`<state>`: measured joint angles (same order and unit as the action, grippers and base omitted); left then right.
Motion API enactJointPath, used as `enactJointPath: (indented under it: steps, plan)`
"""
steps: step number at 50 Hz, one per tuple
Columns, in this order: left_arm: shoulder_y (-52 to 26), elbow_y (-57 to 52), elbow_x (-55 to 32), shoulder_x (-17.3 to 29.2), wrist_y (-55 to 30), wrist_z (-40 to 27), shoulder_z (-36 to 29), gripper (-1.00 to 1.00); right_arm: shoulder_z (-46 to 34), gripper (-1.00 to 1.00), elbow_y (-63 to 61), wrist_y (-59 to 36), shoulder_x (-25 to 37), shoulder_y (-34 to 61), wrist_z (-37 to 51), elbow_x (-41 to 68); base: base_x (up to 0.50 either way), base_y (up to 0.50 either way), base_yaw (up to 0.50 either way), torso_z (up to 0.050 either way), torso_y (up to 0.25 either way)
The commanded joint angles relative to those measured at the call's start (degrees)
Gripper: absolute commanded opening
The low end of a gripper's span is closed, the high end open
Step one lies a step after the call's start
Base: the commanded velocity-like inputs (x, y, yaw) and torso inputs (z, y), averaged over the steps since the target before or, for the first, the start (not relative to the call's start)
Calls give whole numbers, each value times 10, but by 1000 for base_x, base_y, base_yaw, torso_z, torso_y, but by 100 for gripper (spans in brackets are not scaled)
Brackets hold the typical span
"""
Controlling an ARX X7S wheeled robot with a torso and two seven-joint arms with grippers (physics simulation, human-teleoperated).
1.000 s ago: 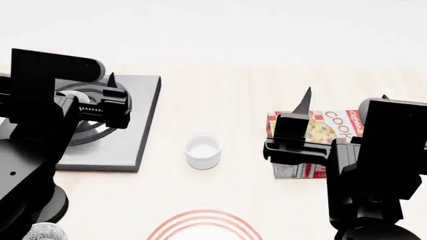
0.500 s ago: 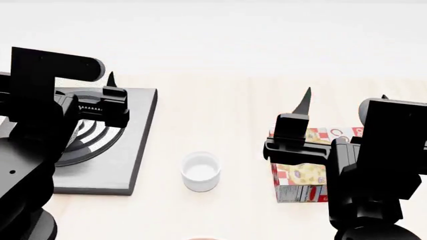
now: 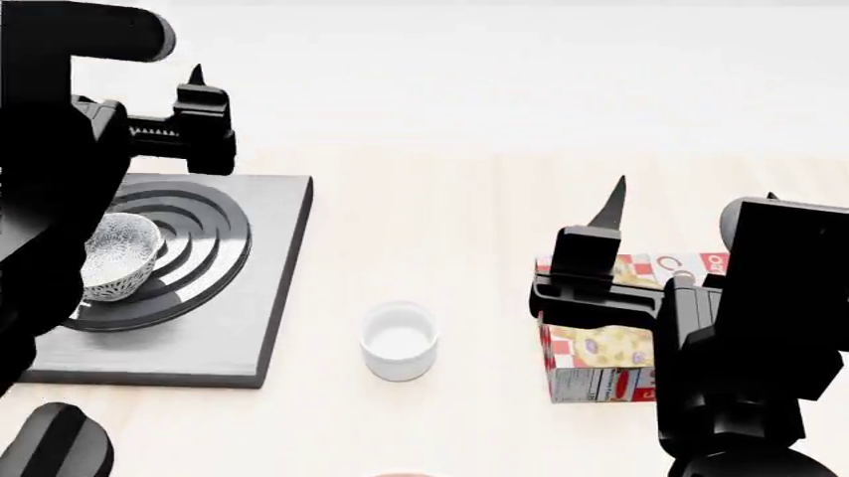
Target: Pick the akita bowl on the stove and place it on the plate.
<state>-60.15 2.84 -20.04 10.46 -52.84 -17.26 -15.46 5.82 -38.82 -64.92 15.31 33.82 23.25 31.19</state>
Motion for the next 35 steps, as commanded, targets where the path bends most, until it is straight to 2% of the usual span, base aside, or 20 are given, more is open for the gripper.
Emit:
enactJointPath:
  steps: [1, 3, 13, 18, 34, 35]
  plan:
    - [-136, 154, -5, -31, -26, 15, 52, 100, 15, 100, -1, -2, -10, -2, -6, -8, 0, 0, 0, 0, 0]
    - [-173, 223, -10, -41, -16, 4, 84, 100, 11, 100, 2, 4, -7, -4, -9, -10, 0, 0, 0, 0, 0]
    - [-225, 339, -6, -56, 2, 20, 71, 100, 11, 100, 1, 3, -6, -4, -4, -7, 0, 0, 0, 0, 0]
    - [-237, 405, 18, -61, 28, 3, 55, 100, 11, 100, -2, -4, -5, -1, -1, -3, 0, 0, 0, 0, 0]
    - [-216, 418, 15, -54, 76, 51, 27, 100, 9, 100, 3, 5, -3, -3, 1, -1, 0, 0, 0, 0, 0]
    - [-210, 413, 24, -52, 88, 64, 8, 100, 9, 100, 5, 6, -3, -3, 1, -1, 0, 0, 0, 0, 0]
